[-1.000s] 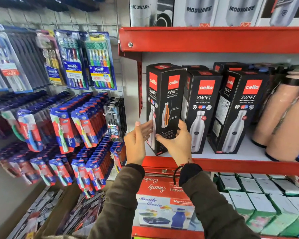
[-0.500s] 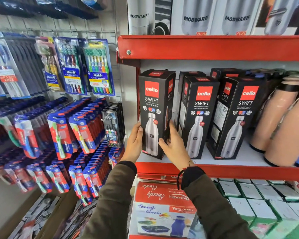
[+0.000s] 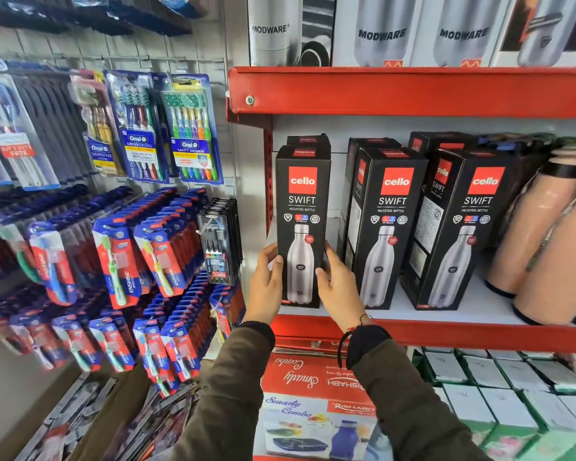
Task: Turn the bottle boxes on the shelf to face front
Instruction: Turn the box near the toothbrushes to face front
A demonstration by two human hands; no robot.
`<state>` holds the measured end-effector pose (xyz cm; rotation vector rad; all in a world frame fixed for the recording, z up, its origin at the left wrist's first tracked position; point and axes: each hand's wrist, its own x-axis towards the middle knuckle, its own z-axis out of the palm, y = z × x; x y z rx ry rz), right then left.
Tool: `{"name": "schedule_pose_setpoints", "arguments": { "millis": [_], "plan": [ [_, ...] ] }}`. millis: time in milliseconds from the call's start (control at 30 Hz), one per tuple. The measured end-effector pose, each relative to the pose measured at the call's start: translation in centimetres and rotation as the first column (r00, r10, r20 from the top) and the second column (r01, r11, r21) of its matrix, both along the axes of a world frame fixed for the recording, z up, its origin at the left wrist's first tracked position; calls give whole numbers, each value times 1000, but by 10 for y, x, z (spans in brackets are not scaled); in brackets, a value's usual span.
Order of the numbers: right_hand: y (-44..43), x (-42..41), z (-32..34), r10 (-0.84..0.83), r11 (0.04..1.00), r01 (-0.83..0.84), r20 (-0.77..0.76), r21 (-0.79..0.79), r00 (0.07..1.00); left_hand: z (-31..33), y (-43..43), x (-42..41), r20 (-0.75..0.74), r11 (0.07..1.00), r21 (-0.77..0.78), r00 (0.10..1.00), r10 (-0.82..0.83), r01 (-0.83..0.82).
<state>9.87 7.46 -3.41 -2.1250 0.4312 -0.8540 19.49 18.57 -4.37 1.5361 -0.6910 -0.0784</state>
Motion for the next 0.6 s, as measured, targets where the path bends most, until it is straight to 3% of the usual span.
{"name": "schedule_pose_setpoints", "arguments": {
  "millis": [167,400,600],
  "plan": [
    [-1,4,-4,-47,996,41,76,79,996,0,0,-2,-1,999,8,999,38,-38],
    [2,-4,-8,-57,992,43,113,121,992,-2,8,-10,-148,998,-54,989,10,-19],
    [4,-16,-12,-61,983,34,144,181,988,-8,16,-17,-187,994,-105,982,-14,-6]
  ]
}}
